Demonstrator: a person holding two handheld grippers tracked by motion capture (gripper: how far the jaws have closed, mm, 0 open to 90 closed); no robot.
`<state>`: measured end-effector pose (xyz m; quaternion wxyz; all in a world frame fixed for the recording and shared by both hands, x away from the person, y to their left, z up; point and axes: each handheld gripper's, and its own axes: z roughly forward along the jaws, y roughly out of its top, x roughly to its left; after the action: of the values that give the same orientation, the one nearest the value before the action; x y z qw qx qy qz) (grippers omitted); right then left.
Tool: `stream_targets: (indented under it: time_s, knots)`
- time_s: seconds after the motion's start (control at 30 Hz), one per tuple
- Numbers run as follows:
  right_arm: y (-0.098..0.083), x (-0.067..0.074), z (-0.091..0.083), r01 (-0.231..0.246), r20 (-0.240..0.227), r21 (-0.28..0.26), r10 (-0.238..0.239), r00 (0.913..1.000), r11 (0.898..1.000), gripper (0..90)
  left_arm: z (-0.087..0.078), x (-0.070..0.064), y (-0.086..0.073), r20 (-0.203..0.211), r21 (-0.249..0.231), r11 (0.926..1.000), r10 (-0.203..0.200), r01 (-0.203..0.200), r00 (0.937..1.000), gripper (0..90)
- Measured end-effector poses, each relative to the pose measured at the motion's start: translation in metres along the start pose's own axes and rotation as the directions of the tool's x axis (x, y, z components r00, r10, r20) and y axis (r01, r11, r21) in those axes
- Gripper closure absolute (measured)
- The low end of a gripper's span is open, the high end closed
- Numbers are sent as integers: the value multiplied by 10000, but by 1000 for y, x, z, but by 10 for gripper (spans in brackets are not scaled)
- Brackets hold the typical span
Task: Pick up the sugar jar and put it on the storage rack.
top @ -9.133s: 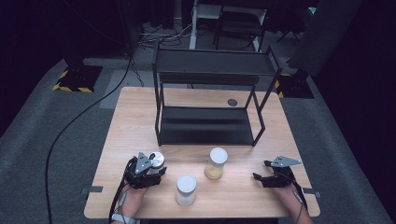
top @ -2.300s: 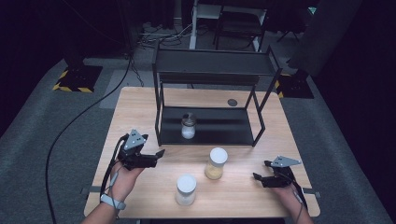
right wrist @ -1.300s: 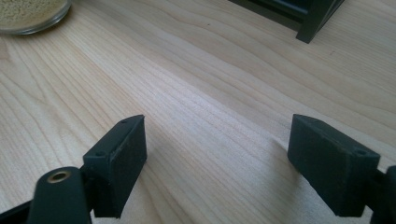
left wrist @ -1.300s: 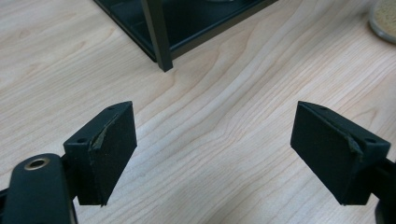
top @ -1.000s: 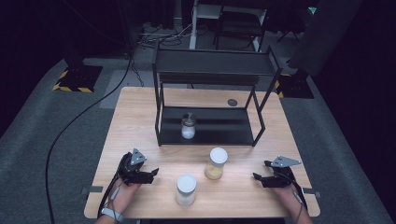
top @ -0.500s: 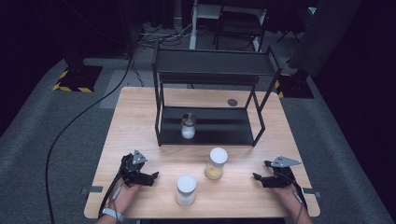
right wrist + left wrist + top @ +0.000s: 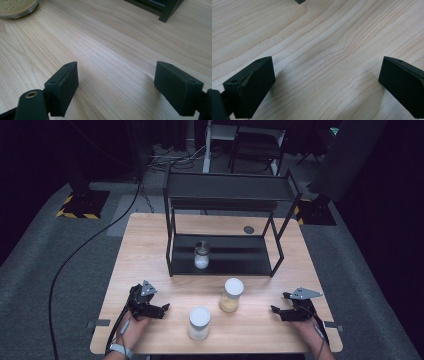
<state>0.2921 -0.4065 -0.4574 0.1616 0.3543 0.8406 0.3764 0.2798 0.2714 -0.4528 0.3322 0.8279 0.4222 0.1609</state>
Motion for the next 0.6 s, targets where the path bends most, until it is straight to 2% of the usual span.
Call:
stream_targets:
  time_s: [0.23, 0.4, 0.6]
  knots:
    - [-1, 1, -1, -75, 77, -78, 76, 9999, 9999, 174, 0, 0, -1, -15, -23, 10000, -37, 37, 10000, 5]
    - [-14, -4, -6, -632, -114, -799, 624, 9980, 9948, 153, 0, 0, -1, -14, -32, 10000, -55, 55, 10000, 6]
    - [-6, 1, -12, -336, -159, -864, 324, 9993, 9957, 153, 0, 0, -1, -26, -30, 10000, -65, 65, 10000, 6]
